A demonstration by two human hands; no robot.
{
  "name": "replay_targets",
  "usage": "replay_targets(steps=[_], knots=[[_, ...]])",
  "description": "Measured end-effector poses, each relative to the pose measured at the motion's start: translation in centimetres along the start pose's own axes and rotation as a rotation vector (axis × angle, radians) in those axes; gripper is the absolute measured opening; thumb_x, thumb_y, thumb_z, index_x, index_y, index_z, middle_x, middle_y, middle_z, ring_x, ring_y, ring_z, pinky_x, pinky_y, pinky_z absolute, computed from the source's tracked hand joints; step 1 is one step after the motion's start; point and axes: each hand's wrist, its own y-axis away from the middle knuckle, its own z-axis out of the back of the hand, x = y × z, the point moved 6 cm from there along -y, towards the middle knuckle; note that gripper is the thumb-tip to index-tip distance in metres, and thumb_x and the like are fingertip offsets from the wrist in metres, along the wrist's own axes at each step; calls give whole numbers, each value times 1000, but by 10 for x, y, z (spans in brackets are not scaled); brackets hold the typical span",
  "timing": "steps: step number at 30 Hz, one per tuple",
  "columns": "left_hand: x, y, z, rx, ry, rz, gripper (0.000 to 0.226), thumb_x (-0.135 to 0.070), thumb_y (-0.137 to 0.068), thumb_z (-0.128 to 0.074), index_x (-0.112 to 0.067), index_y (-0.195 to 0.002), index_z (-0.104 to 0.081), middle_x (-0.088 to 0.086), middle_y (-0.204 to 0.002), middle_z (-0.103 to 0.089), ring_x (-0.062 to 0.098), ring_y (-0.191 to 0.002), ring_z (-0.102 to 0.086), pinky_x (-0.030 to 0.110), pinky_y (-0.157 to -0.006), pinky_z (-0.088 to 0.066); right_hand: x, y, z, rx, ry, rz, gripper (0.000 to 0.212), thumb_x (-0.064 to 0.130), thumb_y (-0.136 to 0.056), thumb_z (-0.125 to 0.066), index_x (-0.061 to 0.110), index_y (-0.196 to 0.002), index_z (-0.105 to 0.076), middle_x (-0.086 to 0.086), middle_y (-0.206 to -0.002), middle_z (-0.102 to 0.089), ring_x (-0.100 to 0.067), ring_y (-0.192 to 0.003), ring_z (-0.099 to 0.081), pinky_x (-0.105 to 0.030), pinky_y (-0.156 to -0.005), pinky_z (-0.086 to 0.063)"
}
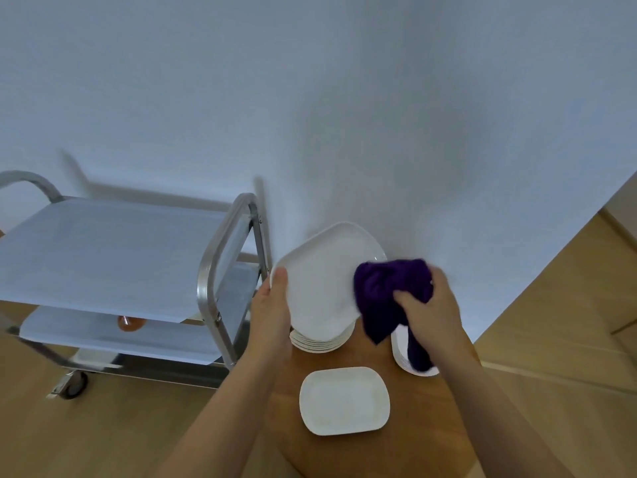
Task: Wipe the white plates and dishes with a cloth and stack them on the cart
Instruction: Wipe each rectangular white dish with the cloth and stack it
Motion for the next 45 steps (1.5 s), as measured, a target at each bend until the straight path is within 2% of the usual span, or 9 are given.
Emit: replay_targets(steps=[9,16,19,22,26,30,34,40,45], knots=[[9,19,-25,77,-154,-126,29,-45,-95,-46,-28,-90,-69,-1,-83,-71,17,-82,-65,23,-60,-49,31,3,-66,177,246,349,31,20,-90,-57,19,-120,-51,2,-120,-54,-15,-109,-51,-29,-96,-41],[6,6,-10,-7,-62,3,34,-38,-95,-50,-12,-86,-69,5,-72,-70,13,-65,-68,22,-53,-52,34,73,-89,401,293,561,54,42,-72,-62,46,-119,-35,44,-113,-37,18,-108,-37,-2,-78,-35],[10,4,-13,21,-88,99,30,-38,-94,-51,-14,-91,-69,6,-82,-70,21,-79,-65,29,-63,-50,26,79,-84,266,552,768,83,28,-62,-82,30,-128,-32,11,-127,-54,-9,-112,-51,-17,-82,-43],[10,5,-20,66,-158,153,26,-41,-92,-53,-19,-97,-65,5,-91,-70,21,-84,-66,28,-61,-51,31,71,-72,157,545,809,78,10,-53,-89,17,-117,-46,-6,-104,-68,-24,-90,-65,-16,-67,-48],[-5,-1,-28,294,-133,158,50,-67,-78,-50,-27,-107,-61,5,-104,-71,23,-94,-68,40,-80,-56,46,45,-49,92,182,569,57,9,-67,-82,18,-116,-53,10,-102,-61,-5,-89,-58,-4,-65,-46],[13,-8,-15,213,-270,188,67,-61,-82,-52,-23,-136,-41,5,-135,-50,23,-121,-47,51,-103,-35,40,18,-30,28,-311,70,55,13,-71,-78,38,-107,-44,16,-102,-56,-8,-93,-56,-19,-69,-54],[47,-1,-16,319,178,433,75,-34,-62,-75,-17,-130,-48,11,-121,-61,32,-108,-60,45,-78,-57,41,10,-26,62,-704,-91,51,3,-67,-76,28,-107,-55,-3,-104,-65,-25,-95,-64,-45,-77,-56],[31,-11,-8,394,485,402,58,-9,-70,-62,-6,-127,-53,19,-119,-64,34,-102,-64,51,-79,-56,22,9,-21,153,-828,-226,63,22,-54,-79,16,-113,-60,-5,-96,-72,-22,-84,-70,-37,-65,-57],[-10,-19,-7,386,342,170,44,4,-73,-56,-4,-116,-58,16,-106,-70,29,-95,-68,46,-87,-53,-6,7,-4,-30,-442,-309,59,38,-64,-81,19,-114,-56,-3,-99,-68,-22,-86,-66,-30,-64,-53]])
